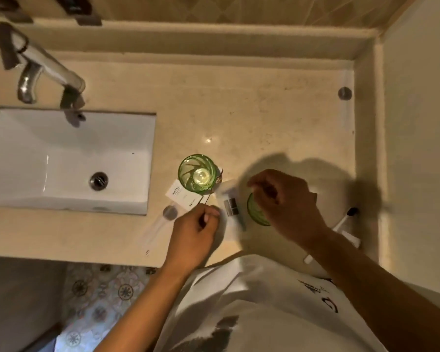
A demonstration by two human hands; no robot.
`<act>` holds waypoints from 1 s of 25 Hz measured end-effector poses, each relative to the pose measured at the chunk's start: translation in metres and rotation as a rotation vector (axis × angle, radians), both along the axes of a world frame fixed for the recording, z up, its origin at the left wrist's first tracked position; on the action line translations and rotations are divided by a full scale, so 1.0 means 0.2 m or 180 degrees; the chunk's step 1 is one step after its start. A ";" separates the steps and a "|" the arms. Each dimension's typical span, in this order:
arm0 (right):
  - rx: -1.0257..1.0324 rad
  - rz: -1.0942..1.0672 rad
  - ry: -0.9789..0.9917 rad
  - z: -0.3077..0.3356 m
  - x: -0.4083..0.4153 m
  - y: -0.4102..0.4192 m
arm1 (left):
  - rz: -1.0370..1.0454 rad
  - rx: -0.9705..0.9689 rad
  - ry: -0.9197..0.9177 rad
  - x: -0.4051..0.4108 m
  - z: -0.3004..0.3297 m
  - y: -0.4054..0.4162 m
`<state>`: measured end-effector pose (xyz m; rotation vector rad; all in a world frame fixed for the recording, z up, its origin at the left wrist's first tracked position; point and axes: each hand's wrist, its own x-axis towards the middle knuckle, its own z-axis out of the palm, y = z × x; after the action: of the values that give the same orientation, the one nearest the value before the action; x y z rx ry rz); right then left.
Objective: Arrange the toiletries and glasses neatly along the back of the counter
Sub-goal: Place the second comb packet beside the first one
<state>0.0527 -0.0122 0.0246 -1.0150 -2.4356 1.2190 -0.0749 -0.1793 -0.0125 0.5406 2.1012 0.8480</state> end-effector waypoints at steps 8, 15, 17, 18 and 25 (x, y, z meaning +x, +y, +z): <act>-0.0608 0.1238 -0.1199 -0.29 -0.08 -0.40 | 0.0371 -0.0428 -0.0164 -0.03 -0.25 -0.29; -0.0794 0.1349 -0.1432 -0.44 -0.23 -0.51 | 0.0872 -0.0454 0.0483 -0.18 -0.28 -0.53; -0.0702 0.1379 -0.1312 -0.46 -0.31 -0.54 | 0.0641 -0.0567 0.1103 -0.26 -0.29 -0.60; -0.0589 0.1426 -0.1208 -0.47 -0.35 -0.57 | 0.0471 -0.0668 0.1293 -0.30 -0.30 -0.62; 0.0241 0.2224 -0.1041 -0.50 -0.58 -0.70 | -0.0578 -0.1116 0.1751 -0.40 -0.36 -0.57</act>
<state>-0.0628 -0.1528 -0.0763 -0.3479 -3.2205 1.1849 -0.1543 -0.2930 -0.0848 0.8239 2.5694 0.2225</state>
